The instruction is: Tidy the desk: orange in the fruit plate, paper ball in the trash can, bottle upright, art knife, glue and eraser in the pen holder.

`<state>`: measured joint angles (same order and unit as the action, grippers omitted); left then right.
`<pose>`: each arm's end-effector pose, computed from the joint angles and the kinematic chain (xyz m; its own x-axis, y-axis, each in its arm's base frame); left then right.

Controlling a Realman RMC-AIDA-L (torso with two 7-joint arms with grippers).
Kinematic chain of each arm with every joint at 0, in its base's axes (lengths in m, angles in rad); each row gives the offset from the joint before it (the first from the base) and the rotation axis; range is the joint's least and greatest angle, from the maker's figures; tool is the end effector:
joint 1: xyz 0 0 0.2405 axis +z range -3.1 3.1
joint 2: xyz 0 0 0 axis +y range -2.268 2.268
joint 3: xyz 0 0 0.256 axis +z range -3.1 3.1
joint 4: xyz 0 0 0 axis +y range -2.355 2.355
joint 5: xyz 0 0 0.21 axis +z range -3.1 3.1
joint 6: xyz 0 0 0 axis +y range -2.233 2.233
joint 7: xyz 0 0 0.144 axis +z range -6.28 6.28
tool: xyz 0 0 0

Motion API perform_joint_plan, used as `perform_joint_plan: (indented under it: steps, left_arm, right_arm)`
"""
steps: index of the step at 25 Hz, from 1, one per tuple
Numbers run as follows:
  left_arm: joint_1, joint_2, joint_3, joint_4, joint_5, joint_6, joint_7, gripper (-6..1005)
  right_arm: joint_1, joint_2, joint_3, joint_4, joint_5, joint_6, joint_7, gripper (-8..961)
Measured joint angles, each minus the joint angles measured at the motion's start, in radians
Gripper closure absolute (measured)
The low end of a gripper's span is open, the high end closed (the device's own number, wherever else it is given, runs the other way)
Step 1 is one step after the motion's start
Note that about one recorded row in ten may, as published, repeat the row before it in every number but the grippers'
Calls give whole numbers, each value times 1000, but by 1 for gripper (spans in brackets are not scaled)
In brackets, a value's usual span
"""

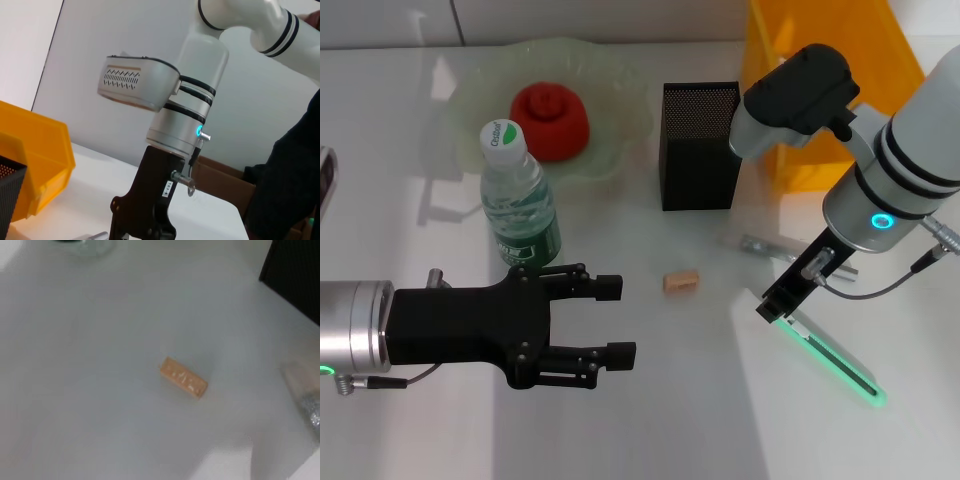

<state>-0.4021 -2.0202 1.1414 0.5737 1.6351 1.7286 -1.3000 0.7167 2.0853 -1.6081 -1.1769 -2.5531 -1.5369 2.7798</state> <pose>-0.2542 0.2652 -0.0222 0.7544 0.3467 0.5573 0.3194 -0.9357 0.1497 0.1648 0.3418 -0.0549 0.6313 -0.6936 0.3469 -0.5815 -0.7193 -0.3801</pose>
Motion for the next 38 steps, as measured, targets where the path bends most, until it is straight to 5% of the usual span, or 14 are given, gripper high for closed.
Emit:
perform_joint_plan:
  steps: [4, 12, 15, 18, 20, 22, 24, 27, 30, 38]
  left_arm:
    - [0, 1, -1, 0, 0, 0, 0, 194]
    - [-5, 2, -6, 0, 0, 2, -1, 193]
    - [-10, 1, -6, 3, 0, 1, -3, 193]
    - [-14, 0, -8, 2, 0, 1, -3, 193]
    - [-17, 0, -9, 0, 0, 1, -3, 193]
    - [-18, -1, -9, 0, 0, 0, -2, 193]
    - [-18, -1, -9, 0, 0, 0, 0, 193]
    - [-18, -2, -10, 0, 0, -1, 0, 193]
    - [-18, -2, -11, 0, 0, -3, -6, 194]
    - [-18, -2, -12, 1, -1, -2, -9, 194]
  right_arm:
    - [-41, -4, 49, -113, -4, -38, -4, 794]
    - [-164, -4, 322, -528, 6, -103, -83, 793]
    - [-249, -1, 485, -695, 186, 0, -174, 793]
    - [-292, -1, 542, -697, 339, 80, -237, 793]
    - [-354, -1, 584, -592, 608, 217, -390, 792]
    - [-366, -1, 586, -543, 680, 253, -443, 792]
    - [-392, 1, 564, -353, 911, 341, -645, 792]
    - [-389, 2, 533, -213, 1043, 370, -803, 792]
    - [-337, 2, 501, 90, 1291, 376, -1102, 791]
    - [-198, -1, 513, 506, 1391, 366, -1385, 790]
